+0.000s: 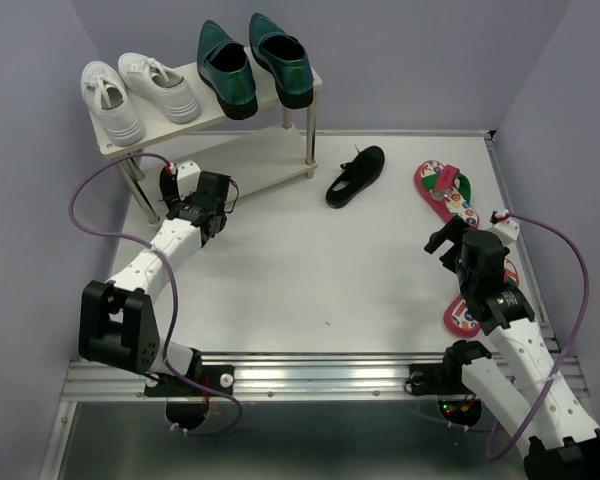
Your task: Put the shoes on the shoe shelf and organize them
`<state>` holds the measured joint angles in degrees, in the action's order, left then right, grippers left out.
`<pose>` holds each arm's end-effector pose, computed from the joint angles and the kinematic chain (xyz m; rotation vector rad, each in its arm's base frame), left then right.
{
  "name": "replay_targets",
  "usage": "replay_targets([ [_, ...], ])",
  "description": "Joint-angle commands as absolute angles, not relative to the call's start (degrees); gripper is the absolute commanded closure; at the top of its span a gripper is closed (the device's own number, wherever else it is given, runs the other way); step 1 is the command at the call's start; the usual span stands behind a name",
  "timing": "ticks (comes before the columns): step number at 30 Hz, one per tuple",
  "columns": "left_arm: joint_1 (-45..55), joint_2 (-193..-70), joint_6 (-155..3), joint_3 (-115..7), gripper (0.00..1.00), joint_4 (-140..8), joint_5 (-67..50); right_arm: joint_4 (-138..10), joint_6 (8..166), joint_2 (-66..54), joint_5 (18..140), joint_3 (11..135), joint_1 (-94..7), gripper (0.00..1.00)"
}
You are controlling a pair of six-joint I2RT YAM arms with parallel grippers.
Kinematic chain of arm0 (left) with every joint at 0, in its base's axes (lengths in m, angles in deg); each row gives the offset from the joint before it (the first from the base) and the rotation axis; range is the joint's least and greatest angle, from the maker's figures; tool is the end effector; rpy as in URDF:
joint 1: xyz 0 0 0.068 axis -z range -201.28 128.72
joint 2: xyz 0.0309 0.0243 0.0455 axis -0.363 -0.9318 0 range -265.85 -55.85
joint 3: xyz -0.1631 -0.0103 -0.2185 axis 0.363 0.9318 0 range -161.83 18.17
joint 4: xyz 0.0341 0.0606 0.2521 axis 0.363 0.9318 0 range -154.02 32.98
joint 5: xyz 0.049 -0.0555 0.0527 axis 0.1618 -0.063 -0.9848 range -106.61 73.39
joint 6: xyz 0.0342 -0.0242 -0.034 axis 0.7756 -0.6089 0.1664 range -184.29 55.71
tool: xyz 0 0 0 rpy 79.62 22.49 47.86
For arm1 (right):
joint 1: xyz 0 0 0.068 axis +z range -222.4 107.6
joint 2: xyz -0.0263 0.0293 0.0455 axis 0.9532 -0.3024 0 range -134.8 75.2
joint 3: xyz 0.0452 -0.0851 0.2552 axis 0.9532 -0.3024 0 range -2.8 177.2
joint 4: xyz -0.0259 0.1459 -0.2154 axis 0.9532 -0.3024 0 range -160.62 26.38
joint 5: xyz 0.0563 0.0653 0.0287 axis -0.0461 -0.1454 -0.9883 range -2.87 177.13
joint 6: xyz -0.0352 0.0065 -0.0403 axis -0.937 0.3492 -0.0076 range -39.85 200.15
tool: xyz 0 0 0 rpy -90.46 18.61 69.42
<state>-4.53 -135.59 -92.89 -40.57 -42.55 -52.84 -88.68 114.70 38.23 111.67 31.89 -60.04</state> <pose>0.2923 -0.0660 0.2722 -0.5270 2.0949 0.2825 0.1504 0.0179 0.2735 0.6399 1.8975 0.0849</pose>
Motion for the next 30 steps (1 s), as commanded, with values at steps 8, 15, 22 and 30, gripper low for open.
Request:
replay_targets([
  [8,-5.8,-138.7,-95.4,-42.4,0.68,-41.6,-57.9,-87.6,114.8,39.0,111.5,32.6,-60.2,0.00],
  [15,-6.5,-138.9,-91.5,-45.5,1.00,-40.4,-64.1,-87.6,114.8,38.9,111.5,32.6,-60.2,0.00],
  [22,-7.5,-138.6,-83.0,-47.5,1.00,-45.3,-65.5,-87.5,114.9,38.8,111.6,32.6,-60.2,0.00],
  [30,-10.1,-139.8,-80.2,-46.3,1.00,-52.3,-62.5,-87.6,114.9,38.9,111.7,32.5,-60.2,0.00],
])
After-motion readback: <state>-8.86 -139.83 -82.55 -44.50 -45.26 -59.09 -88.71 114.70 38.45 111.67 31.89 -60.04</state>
